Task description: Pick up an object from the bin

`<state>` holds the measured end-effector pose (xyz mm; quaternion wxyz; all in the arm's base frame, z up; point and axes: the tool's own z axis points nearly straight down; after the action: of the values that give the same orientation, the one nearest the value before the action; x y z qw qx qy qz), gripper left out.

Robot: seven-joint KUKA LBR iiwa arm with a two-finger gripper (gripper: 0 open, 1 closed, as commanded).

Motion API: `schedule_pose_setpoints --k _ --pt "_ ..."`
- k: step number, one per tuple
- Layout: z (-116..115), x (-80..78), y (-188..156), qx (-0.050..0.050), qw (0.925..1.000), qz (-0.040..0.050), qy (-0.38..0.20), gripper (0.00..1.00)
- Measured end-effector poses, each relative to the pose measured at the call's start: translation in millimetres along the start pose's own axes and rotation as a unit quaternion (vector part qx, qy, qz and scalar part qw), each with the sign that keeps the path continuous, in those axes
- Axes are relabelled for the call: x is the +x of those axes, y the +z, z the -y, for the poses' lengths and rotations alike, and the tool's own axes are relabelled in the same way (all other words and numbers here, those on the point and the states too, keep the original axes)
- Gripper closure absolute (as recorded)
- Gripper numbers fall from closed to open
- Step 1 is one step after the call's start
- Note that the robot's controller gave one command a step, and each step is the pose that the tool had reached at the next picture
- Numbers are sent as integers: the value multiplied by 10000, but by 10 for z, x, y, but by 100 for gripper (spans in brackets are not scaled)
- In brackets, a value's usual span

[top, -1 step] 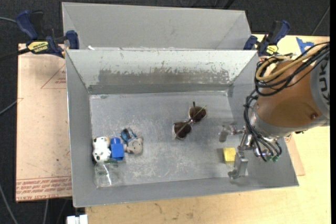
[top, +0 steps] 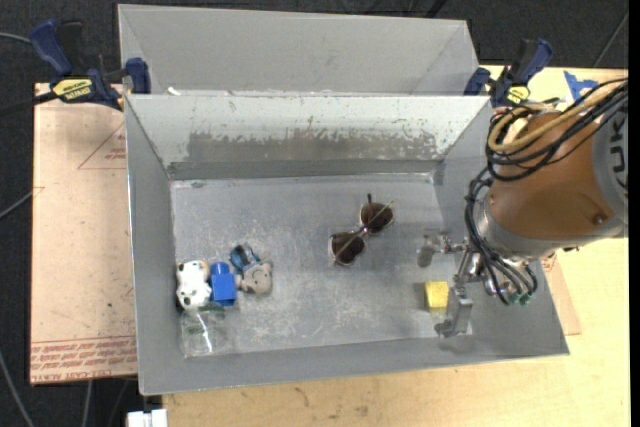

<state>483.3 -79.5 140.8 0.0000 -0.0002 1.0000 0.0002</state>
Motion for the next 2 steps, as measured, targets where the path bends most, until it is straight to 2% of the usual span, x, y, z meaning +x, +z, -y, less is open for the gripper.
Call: schedule_pose_setpoints --k 1,2 --pt "472 -74 734 0 9993 23 362 0" --pt "474 -189 710 -3 9957 16 924 0"
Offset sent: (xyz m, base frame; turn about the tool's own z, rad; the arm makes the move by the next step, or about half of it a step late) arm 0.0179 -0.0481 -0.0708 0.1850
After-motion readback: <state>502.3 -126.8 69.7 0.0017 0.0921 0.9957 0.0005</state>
